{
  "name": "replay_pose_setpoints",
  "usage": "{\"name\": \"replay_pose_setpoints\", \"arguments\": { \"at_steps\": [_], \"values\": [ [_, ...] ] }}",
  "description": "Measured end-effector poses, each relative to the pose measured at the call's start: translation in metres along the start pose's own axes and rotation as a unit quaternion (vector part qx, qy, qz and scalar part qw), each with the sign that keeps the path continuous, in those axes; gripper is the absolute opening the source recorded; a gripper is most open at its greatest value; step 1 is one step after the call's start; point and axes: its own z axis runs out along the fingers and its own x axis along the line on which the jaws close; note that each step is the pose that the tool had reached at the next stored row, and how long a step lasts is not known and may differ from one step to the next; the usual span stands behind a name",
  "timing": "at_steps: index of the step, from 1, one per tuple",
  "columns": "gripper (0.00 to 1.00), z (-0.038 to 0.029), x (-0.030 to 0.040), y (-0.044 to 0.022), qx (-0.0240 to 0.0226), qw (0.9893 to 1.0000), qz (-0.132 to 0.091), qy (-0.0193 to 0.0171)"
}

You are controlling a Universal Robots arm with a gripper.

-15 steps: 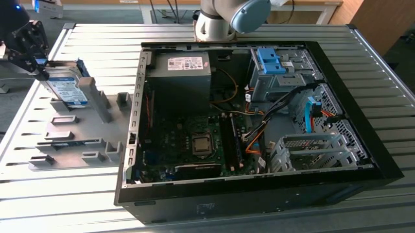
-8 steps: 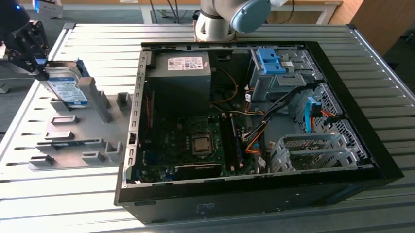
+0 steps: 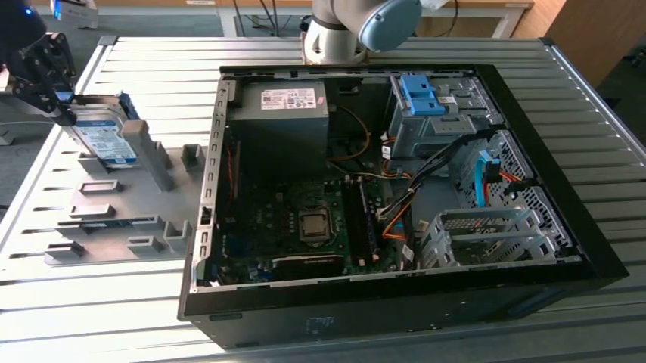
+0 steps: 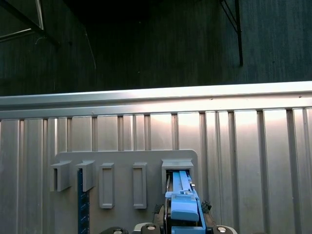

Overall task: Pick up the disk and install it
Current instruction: 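Pick up the disk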

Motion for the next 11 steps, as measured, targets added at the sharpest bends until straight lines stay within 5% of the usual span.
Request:
{"name": "replay_pose_setpoints", "arguments": {
  "at_steps": [11],
  "values": [
    [0.37,-0.0054,0.0001,0.0,0.0001,1.0,0.0,0.0]
  ]
}}
